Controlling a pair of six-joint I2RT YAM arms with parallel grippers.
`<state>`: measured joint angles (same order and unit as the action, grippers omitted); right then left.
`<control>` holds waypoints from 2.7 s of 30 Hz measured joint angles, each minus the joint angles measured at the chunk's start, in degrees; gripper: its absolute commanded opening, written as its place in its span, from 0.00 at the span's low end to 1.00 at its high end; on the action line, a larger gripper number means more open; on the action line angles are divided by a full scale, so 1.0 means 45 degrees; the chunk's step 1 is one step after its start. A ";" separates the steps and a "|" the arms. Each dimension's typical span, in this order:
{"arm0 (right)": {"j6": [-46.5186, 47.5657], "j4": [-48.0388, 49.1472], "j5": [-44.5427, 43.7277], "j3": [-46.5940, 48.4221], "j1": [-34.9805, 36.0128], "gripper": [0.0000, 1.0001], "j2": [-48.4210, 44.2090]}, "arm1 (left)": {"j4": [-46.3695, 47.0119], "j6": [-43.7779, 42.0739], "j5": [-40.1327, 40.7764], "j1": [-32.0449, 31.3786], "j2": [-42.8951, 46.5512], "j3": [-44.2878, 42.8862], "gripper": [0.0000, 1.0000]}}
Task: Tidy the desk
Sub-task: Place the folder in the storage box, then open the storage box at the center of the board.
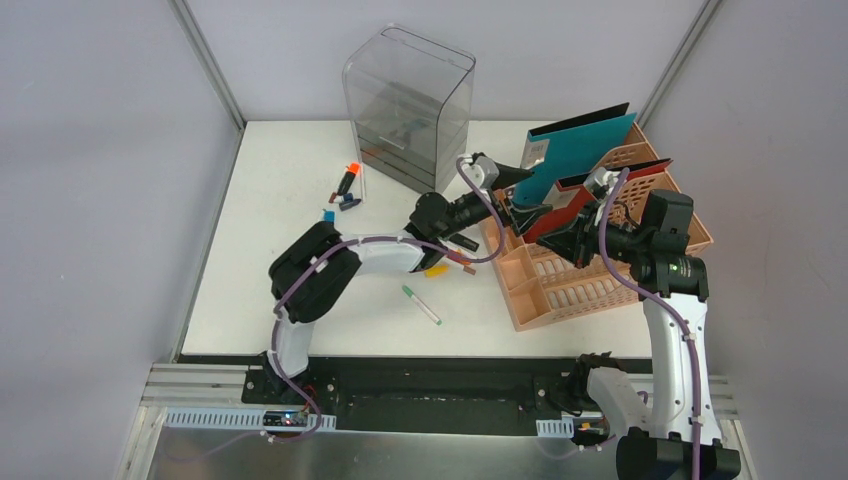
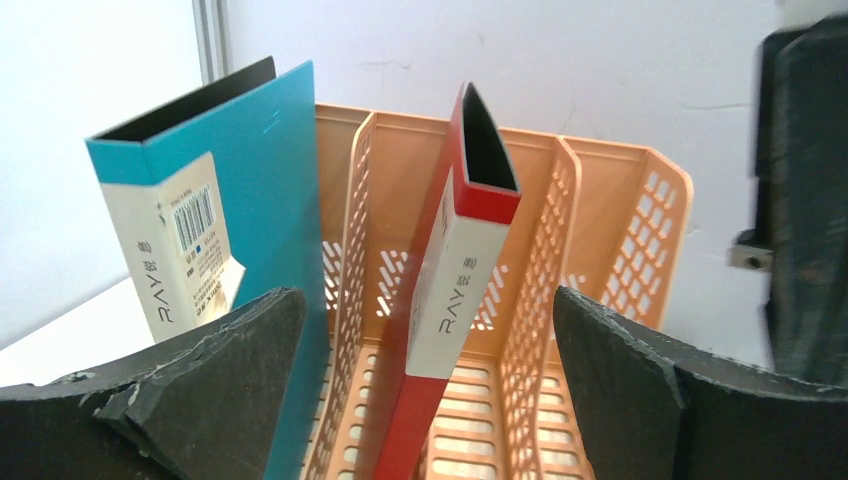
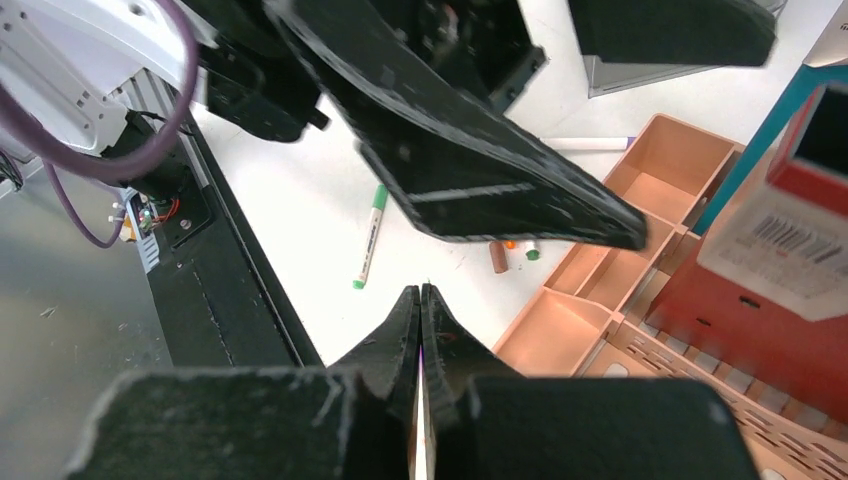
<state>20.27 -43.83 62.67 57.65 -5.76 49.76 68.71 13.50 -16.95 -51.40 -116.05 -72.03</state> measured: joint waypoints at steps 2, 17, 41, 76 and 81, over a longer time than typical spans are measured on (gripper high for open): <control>0.0010 0.0005 0.0053 0.0000 0.0000 0.00 0.0000 | -0.0418 0.0146 -0.0058 0.0029 0.0850 0.0510 0.99; 0.0053 0.0019 0.0180 0.0000 0.0000 0.00 -0.0034 | -0.3915 0.2662 -0.1914 0.2735 0.4255 0.4469 0.99; 0.0049 0.0078 0.0180 -0.0005 0.0000 0.00 -0.0029 | -0.1307 0.8961 -0.1549 0.7985 0.3492 0.7766 0.99; 0.0029 0.0160 0.0369 -0.0015 0.0000 0.00 -0.0029 | -0.3181 1.2342 0.1229 0.8621 0.1525 0.3954 0.56; 0.0029 0.0160 0.0364 -0.0024 0.0000 0.00 -0.0010 | -0.3162 1.2983 0.1098 0.8786 0.0578 0.3376 0.54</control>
<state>20.40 -43.11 64.31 57.54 -5.76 49.71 54.48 71.92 -12.01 -11.86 -113.45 -56.84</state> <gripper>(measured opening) 0.004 0.545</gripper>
